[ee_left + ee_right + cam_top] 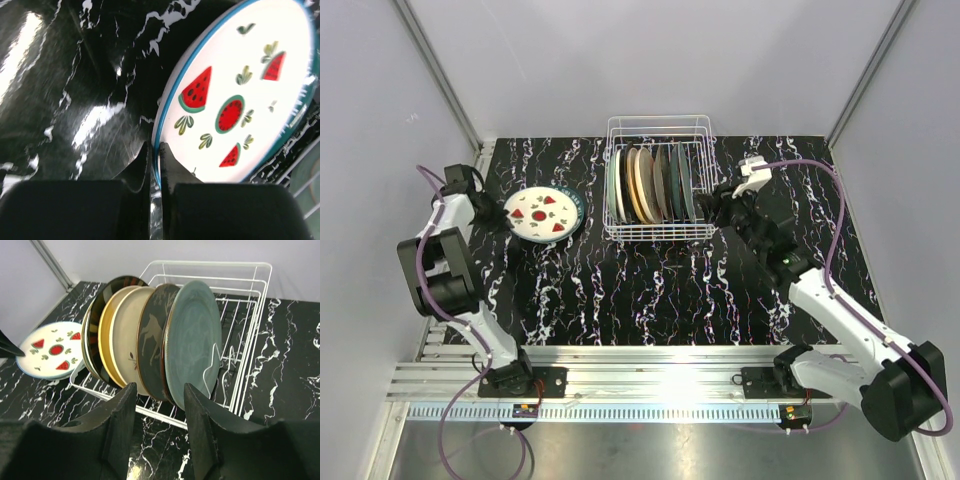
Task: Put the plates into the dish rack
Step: Grab a plate with the left arm
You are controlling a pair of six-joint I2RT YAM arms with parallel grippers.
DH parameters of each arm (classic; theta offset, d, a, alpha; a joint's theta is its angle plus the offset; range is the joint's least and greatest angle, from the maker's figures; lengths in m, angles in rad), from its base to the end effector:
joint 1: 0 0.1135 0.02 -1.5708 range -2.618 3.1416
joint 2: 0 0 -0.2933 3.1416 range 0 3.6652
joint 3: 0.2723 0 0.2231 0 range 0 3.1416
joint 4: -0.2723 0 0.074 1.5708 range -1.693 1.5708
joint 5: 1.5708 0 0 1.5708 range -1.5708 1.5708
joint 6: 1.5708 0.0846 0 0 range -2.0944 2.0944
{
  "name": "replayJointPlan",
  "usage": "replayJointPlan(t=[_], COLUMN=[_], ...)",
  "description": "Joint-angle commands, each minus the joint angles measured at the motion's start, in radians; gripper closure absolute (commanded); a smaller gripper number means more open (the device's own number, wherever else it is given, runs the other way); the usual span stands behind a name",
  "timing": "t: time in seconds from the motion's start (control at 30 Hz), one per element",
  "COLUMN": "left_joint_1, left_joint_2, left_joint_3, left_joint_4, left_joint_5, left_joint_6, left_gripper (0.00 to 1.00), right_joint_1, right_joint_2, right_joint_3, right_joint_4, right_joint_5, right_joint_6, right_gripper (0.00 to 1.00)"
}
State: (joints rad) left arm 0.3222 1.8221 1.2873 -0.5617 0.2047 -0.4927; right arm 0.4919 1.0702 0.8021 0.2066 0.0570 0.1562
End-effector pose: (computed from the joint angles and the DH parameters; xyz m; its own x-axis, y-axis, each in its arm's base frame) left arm 0.3659 0.1040 0.2002 -0.6385 -0.7014 -0.3169 -0.5947 0.7109 -0.3754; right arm 0.2319 0.1188 0.3620 -0.1191 0.1124 -0.9865 -0.4078 0.9003 0.1518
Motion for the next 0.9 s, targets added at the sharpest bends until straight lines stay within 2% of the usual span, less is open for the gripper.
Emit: replayJointPlan(t=[0.0,0.13,0.23,0.37,0.5,0.7,0.87], left_joint_1=[-0.005,-0.006,-0.005,-0.002,-0.002,-0.002,-0.002], left_joint_2=[-0.139,-0.222,-0.251,-0.279,-0.363,-0.454,-0.542], left_joint_3=[-0.028,-0.062,-0.078,-0.083,-0.121,-0.138,-0.140], left_joint_4=[-0.030,-0.032,-0.036,-0.050,-0.035,-0.055,-0.092], left_joint_5=[-0.054,-0.050,-0.027,0.036,0.071,0.101,0.117], left_joint_6=[0.032,0.032,0.023,0.017,0.000,-0.043,-0.067], left_gripper=[1.00,1.00,1.00,1.00,1.00,1.00,1.00], right_joint_1=[0.011,0.013,0.027,0.092,0.245,0.410,0.576], right_joint_2=[0.007,0.005,0.000,0.014,0.036,0.092,0.233], right_joint_3=[0.049,0.045,0.032,0.058,0.075,0.085,0.193], right_joint_4=[-0.007,-0.007,0.026,0.005,0.007,0.065,0.005], right_joint_5=[-0.034,-0.054,-0.132,-0.137,-0.098,-0.137,0.010], right_joint_6=[-0.012,-0.007,-0.023,-0.079,-0.205,-0.335,-0.461], right_gripper=[0.50,0.50,0.50,0.50,0.50,0.45,0.44])
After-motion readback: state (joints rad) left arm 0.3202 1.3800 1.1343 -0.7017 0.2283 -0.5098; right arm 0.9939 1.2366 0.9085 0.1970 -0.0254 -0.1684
